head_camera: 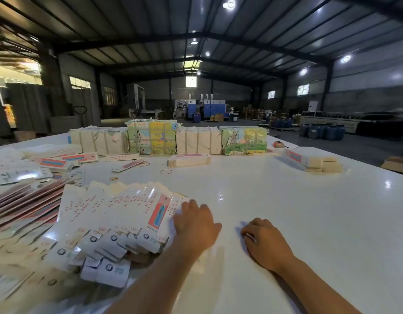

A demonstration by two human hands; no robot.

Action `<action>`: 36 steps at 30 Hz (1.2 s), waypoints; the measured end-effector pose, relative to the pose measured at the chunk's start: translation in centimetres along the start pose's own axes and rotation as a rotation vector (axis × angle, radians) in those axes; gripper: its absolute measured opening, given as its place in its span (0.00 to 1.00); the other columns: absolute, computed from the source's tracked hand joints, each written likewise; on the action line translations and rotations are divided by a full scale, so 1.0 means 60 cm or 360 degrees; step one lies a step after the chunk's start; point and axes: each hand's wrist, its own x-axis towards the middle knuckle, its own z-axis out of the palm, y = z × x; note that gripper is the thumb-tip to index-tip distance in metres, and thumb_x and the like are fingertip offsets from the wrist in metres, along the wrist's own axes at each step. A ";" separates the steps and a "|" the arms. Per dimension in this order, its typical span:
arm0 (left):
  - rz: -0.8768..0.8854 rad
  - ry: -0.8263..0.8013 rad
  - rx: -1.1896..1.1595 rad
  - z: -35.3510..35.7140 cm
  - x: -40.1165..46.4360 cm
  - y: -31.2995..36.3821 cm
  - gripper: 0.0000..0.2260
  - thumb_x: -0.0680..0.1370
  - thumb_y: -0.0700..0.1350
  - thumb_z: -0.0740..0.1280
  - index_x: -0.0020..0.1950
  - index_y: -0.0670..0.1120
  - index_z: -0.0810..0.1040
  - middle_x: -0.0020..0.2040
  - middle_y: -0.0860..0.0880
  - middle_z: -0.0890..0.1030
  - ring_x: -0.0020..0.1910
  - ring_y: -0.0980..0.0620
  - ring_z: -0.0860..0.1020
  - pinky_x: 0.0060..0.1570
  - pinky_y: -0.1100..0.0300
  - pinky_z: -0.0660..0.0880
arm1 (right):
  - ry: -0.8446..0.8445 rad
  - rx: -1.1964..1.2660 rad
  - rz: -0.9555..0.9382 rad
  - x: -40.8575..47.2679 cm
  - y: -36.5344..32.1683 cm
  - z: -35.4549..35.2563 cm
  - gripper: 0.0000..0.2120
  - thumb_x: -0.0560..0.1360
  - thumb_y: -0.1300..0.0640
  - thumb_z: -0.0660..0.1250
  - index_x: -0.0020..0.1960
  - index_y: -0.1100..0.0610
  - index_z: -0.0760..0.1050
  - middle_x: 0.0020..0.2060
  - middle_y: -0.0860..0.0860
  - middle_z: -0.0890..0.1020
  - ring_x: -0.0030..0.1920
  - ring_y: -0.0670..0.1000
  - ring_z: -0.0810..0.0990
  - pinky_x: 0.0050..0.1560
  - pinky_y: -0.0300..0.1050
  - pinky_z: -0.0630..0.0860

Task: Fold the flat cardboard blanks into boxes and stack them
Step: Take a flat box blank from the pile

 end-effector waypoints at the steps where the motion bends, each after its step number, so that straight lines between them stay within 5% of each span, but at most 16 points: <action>1: -0.0141 -0.0061 0.0077 -0.006 0.008 -0.010 0.29 0.74 0.64 0.60 0.67 0.46 0.65 0.64 0.44 0.67 0.63 0.45 0.66 0.60 0.49 0.67 | -0.0007 -0.0006 0.0001 0.000 0.002 0.001 0.14 0.80 0.53 0.55 0.53 0.52 0.79 0.51 0.47 0.77 0.53 0.50 0.72 0.53 0.42 0.69; 4: -0.0411 -0.0218 0.0192 -0.018 0.019 -0.032 0.36 0.68 0.67 0.66 0.65 0.43 0.66 0.59 0.44 0.71 0.60 0.44 0.70 0.58 0.48 0.71 | -0.0019 -0.0012 -0.0005 -0.001 0.002 -0.002 0.13 0.80 0.54 0.55 0.52 0.54 0.79 0.50 0.48 0.76 0.53 0.51 0.72 0.52 0.42 0.68; 11: -0.0522 -0.0414 -0.0208 -0.024 0.041 -0.043 0.23 0.69 0.55 0.72 0.56 0.44 0.71 0.49 0.46 0.79 0.49 0.47 0.79 0.54 0.52 0.76 | 0.0008 0.0008 -0.0029 -0.002 0.007 0.001 0.13 0.80 0.55 0.55 0.53 0.54 0.79 0.52 0.49 0.77 0.55 0.52 0.72 0.54 0.42 0.69; 15: -0.0484 -0.0230 -0.0434 -0.031 0.059 -0.029 0.05 0.78 0.44 0.63 0.47 0.43 0.73 0.38 0.48 0.76 0.36 0.52 0.78 0.33 0.62 0.72 | 0.0020 0.0104 0.0010 0.002 0.006 0.001 0.12 0.80 0.55 0.57 0.55 0.54 0.79 0.55 0.50 0.77 0.57 0.53 0.74 0.55 0.41 0.69; 19: -0.0152 -0.0213 -0.0967 -0.073 0.041 -0.024 0.11 0.79 0.39 0.60 0.49 0.52 0.79 0.43 0.52 0.82 0.38 0.51 0.82 0.29 0.66 0.72 | 0.0469 0.0970 0.0526 0.015 -0.008 -0.026 0.19 0.78 0.52 0.64 0.68 0.52 0.69 0.56 0.51 0.77 0.47 0.50 0.78 0.44 0.40 0.71; 23: 0.0258 -0.0108 -0.1086 -0.094 -0.029 -0.040 0.19 0.80 0.42 0.56 0.39 0.63 0.76 0.37 0.62 0.81 0.35 0.58 0.81 0.30 0.62 0.75 | 0.0107 0.2240 0.0699 0.015 -0.014 -0.065 0.16 0.78 0.58 0.62 0.65 0.56 0.71 0.48 0.59 0.81 0.25 0.51 0.73 0.22 0.38 0.64; 27: 0.0447 0.0038 -0.0973 -0.062 -0.054 -0.061 0.15 0.83 0.44 0.53 0.58 0.62 0.74 0.48 0.57 0.81 0.39 0.56 0.81 0.34 0.65 0.76 | -0.0264 0.2561 0.0391 0.005 -0.031 -0.077 0.11 0.71 0.62 0.59 0.50 0.62 0.78 0.33 0.56 0.79 0.21 0.50 0.67 0.20 0.35 0.60; 31: 0.0494 0.0340 -0.0633 -0.026 -0.050 -0.073 0.19 0.83 0.49 0.46 0.74 0.54 0.62 0.62 0.52 0.76 0.47 0.56 0.78 0.40 0.64 0.75 | -0.0296 0.2485 0.0297 -0.001 -0.050 -0.069 0.09 0.63 0.61 0.60 0.38 0.64 0.76 0.21 0.57 0.70 0.18 0.53 0.66 0.20 0.35 0.62; 33: 0.0585 0.0560 -0.0219 -0.013 -0.053 -0.067 0.28 0.79 0.57 0.38 0.75 0.50 0.61 0.63 0.48 0.75 0.49 0.53 0.76 0.41 0.61 0.71 | -0.0212 0.2494 0.0299 0.001 -0.049 -0.066 0.09 0.67 0.63 0.56 0.37 0.66 0.74 0.20 0.58 0.71 0.18 0.54 0.67 0.20 0.37 0.65; 36: 0.0460 0.0653 0.0045 0.000 -0.070 -0.047 0.44 0.69 0.75 0.40 0.74 0.47 0.59 0.59 0.50 0.75 0.50 0.53 0.75 0.43 0.59 0.67 | -0.0089 0.2435 0.0340 0.003 -0.049 -0.057 0.16 0.75 0.68 0.50 0.38 0.68 0.74 0.22 0.60 0.74 0.20 0.54 0.72 0.22 0.41 0.71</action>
